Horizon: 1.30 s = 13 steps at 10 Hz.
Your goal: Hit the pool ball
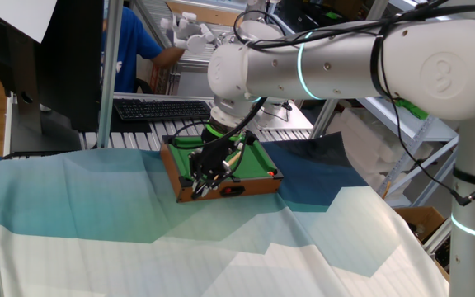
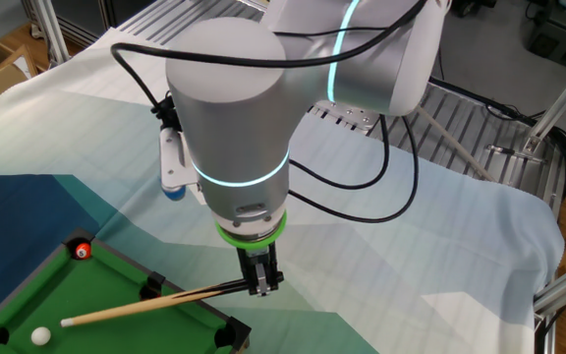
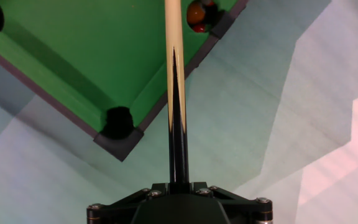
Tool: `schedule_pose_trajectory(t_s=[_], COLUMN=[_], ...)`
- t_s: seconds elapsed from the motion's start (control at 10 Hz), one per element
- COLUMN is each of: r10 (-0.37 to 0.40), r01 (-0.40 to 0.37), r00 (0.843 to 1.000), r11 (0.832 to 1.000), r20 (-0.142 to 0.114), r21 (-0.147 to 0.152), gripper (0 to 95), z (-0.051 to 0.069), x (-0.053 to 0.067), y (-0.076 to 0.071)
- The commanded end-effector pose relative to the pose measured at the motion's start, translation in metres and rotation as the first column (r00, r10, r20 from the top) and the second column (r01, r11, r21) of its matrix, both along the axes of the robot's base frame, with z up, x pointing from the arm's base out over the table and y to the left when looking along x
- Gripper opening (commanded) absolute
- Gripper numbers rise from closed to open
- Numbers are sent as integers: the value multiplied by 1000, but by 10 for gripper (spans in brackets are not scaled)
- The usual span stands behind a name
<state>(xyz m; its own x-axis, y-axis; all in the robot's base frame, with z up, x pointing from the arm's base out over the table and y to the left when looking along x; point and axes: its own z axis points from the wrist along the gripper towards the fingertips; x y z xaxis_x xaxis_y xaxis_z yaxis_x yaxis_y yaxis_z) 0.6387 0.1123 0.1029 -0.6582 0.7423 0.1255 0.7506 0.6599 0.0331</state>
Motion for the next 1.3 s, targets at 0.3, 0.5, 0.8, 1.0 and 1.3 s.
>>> schedule_pose_trajectory(t_s=[0.3, 0.5, 0.8, 1.0, 1.3], r10=[5, -10, -33, -47, -70], r01=[-5, 10, 33, 47, 70], r00=[1000, 1000, 999, 998, 997], r11=[1000, 1000, 999, 999, 998], r20=[21, 27, 33, 32, 28], r21=[3, 3, 15, 13, 8], gripper=[0, 0, 0, 0, 0], z=[10, 8, 4, 3, 3], x=[-7, -6, -2, 4, 13], y=[17, 19, 21, 28, 37])
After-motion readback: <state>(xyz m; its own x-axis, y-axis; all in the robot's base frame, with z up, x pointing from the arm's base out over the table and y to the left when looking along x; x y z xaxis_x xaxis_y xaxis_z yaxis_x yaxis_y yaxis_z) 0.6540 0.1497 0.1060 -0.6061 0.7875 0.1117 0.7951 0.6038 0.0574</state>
